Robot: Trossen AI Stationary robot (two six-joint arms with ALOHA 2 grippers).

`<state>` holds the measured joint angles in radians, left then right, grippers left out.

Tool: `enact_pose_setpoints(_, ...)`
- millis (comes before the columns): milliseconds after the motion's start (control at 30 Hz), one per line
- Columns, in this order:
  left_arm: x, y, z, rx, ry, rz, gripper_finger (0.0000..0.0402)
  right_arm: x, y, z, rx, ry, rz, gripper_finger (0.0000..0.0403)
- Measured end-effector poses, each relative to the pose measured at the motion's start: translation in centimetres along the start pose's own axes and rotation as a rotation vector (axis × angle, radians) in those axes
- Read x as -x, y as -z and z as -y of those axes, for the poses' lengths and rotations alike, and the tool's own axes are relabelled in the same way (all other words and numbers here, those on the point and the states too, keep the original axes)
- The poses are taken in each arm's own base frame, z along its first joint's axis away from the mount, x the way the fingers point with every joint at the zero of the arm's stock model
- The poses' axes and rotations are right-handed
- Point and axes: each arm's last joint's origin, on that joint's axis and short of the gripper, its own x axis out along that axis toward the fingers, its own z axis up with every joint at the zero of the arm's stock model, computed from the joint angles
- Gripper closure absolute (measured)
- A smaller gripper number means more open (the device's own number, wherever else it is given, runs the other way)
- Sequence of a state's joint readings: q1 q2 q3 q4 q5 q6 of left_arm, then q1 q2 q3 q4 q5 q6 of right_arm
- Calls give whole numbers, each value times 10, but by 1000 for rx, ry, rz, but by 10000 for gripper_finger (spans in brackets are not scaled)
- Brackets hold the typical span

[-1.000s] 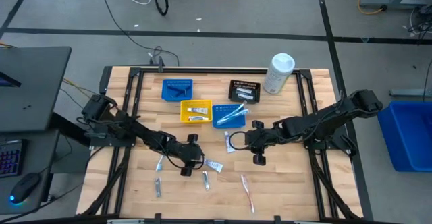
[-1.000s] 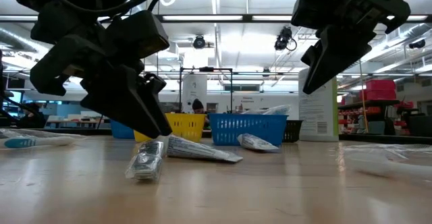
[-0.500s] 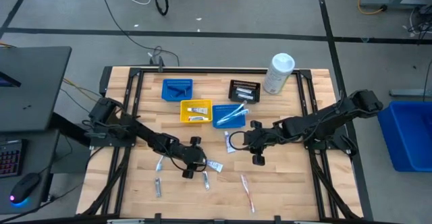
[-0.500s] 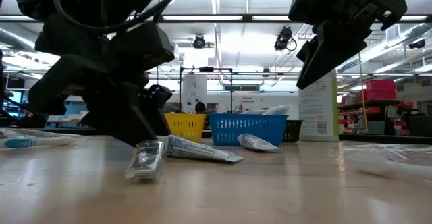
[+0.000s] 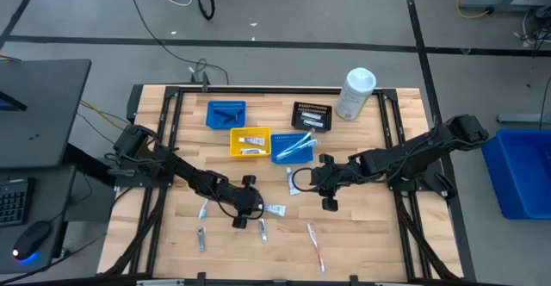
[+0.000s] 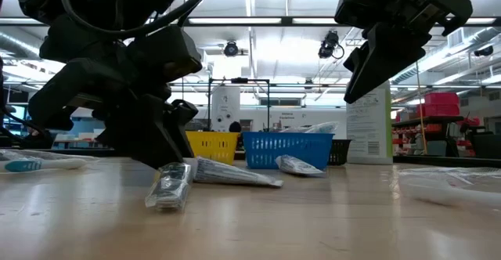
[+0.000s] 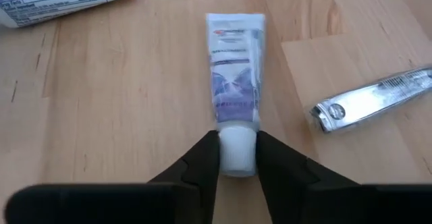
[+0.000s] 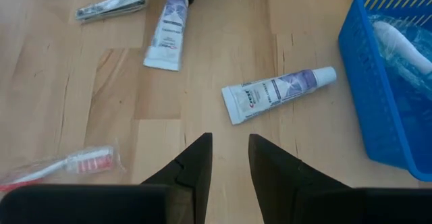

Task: Pick & Place Travel size toiletries
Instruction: Put the toothpaste into the yellow basket

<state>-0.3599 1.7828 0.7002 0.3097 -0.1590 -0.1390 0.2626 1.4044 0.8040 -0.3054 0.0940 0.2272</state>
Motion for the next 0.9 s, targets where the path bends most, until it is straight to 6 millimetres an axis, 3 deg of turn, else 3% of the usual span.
enact_pose_setpoints(267,8,-6,-2,60,-39,25,331,0,0,0,0,0,0,299)
enact_pose_setpoints(467,41,-23,-12,80,-208,71,321,0,0,0,0,0,0,297)
enact_pose_setpoints(667,89,-31,-47,148,-507,62,329,0,0,0,0,0,1,298)
enact_pose_setpoints(767,104,-33,-67,201,-544,53,318,0,0,0,0,-1,2,297)
enact_pose_setpoints(900,108,-30,-96,241,-502,4,317,0,0,0,0,-1,4,299)
